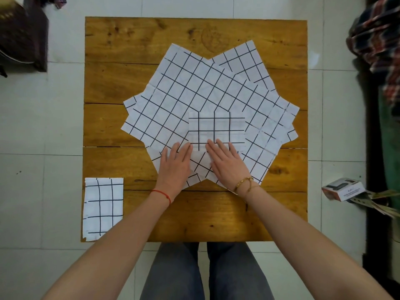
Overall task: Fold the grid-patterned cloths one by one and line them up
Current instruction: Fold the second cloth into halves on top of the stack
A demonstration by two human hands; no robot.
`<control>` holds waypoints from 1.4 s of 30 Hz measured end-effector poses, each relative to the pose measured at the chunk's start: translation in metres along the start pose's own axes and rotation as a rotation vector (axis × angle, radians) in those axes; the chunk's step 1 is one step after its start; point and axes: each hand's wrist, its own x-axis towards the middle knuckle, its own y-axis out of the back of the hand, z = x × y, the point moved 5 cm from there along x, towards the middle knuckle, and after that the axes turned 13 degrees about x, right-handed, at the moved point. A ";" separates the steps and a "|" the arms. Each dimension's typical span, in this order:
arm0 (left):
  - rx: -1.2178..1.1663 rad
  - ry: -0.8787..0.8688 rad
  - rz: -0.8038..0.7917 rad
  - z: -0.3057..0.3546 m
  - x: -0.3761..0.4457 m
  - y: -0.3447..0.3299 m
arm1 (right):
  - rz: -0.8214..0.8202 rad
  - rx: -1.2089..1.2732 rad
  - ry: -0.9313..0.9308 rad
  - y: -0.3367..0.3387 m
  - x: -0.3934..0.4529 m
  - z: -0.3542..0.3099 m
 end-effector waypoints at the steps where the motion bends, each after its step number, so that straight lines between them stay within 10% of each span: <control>1: -0.001 0.008 -0.002 0.000 0.000 0.001 | 0.011 -0.007 -0.005 0.000 -0.002 0.004; 10: -0.034 0.039 0.009 0.003 0.003 0.005 | 0.111 -0.004 -0.120 0.013 -0.044 0.059; 17: -0.420 0.326 0.171 -0.005 0.020 0.021 | 0.518 0.243 -0.119 0.066 -0.005 0.054; 35: -0.670 0.713 0.022 0.002 0.055 0.024 | 0.257 0.290 -0.123 0.091 0.097 0.059; 42: -1.419 0.823 0.091 -0.014 0.035 0.023 | 0.240 0.778 -0.258 0.094 0.081 0.058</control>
